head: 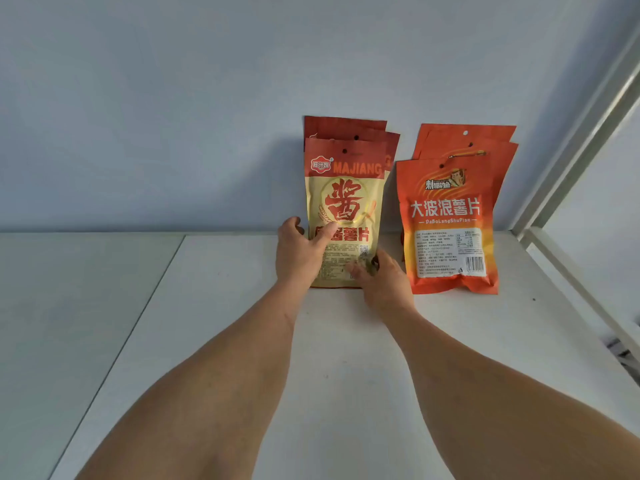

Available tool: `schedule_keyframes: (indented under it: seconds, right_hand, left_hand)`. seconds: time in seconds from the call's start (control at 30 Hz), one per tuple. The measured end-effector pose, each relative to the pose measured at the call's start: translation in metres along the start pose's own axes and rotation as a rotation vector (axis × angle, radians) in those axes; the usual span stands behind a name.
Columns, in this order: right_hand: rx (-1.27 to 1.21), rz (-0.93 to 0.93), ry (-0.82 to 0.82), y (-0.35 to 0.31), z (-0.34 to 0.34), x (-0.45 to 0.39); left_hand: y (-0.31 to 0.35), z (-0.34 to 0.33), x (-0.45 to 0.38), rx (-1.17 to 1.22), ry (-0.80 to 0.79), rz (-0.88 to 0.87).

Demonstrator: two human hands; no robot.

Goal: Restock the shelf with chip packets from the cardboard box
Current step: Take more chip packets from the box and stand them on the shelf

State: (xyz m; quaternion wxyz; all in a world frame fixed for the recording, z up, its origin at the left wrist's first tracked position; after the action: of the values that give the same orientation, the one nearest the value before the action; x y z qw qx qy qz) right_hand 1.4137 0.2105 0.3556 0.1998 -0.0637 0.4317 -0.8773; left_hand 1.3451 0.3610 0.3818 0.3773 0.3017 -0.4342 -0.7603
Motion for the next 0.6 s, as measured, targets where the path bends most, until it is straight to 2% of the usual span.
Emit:
schedule_keyframes:
  seconds: [0.07, 0.17, 0.23, 0.3, 0.43, 0.6]
  right_hand:
    - [0.006, -0.050, -0.015, -0.007, 0.008, 0.008]
    - [0.087, -0.042, -0.012, -0.018, 0.021, 0.041]
    - [0.252, 0.090, -0.028, -0.023, 0.027, 0.077]
    - [0.396, 0.268, -0.099, -0.028, 0.033, 0.119]
    - [0.620, 0.662, -0.284, -0.044, 0.027, 0.208]
    - [0.663, 1.045, -0.415, -0.061, -0.006, 0.331]
  left_hand:
    - [-0.005, 0.025, 0.020, -0.197, 0.033, -0.021]
    - [-0.011, 0.068, 0.071, -0.660, 0.005, -0.220]
    - [-0.019, 0.093, 0.116, -0.947, -0.024, -0.337]
    - [-0.026, 0.117, 0.165, -1.137, -0.046, -0.364]
    - [-0.042, 0.170, 0.269, -1.316, -0.070, -0.313]
    - [-0.074, 0.244, 0.393, -1.366, -0.006, -0.162]
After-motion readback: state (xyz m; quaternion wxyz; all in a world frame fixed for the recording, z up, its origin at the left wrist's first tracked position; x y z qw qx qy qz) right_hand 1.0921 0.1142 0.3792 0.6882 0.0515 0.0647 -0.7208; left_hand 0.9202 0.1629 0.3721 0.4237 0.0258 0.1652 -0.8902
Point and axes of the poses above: each hand's wrist, its own x-axis away from the middle knuckle, its own z-axis out of the back of the hand, y = z × x, the point moved 2 cm from there along -x, towards the middle knuckle, and after that the axes turned 3 degrees about y, right-handed, at the moved point
